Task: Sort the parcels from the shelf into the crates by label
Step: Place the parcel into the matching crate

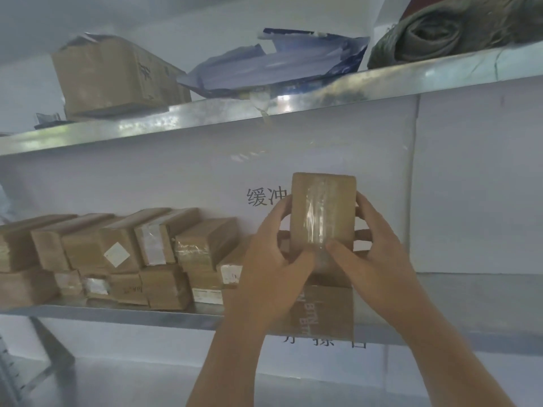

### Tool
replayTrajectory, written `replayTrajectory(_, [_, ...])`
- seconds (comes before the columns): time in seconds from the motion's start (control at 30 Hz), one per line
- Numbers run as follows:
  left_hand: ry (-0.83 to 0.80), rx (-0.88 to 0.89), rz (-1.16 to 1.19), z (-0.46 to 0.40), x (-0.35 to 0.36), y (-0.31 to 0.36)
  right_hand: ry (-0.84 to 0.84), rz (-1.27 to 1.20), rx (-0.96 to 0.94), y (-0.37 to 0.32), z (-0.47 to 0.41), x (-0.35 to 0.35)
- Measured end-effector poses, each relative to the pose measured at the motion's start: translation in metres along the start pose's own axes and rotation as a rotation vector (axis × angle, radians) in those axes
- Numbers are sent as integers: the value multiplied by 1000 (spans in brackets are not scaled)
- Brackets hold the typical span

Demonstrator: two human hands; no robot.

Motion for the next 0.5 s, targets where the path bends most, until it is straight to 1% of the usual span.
replayTrajectory(0.13, [22,-8,197,33,-1,3,52,1,18,-11,46,-12])
replayTrajectory(0.3, [-61,50,446,70,13,30,-10,-123,49,-30,112,-39])
replayTrajectory(0.37, [-84,49,508,83,27,38,4,-158,60,-33,138,-55])
replayTrajectory(0.5, [-163,-17,576,120,58,58,92,-185,49,-43,179,-90])
Point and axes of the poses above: each hand's wrist, its own z-axis away from the middle knuckle, its own x-axis out of the palm, y = z × x, the point moved 1 cm from there along -z, towards the middle knuckle, and after that the axes turned 6 degrees about -z, right-handed, at the moved point
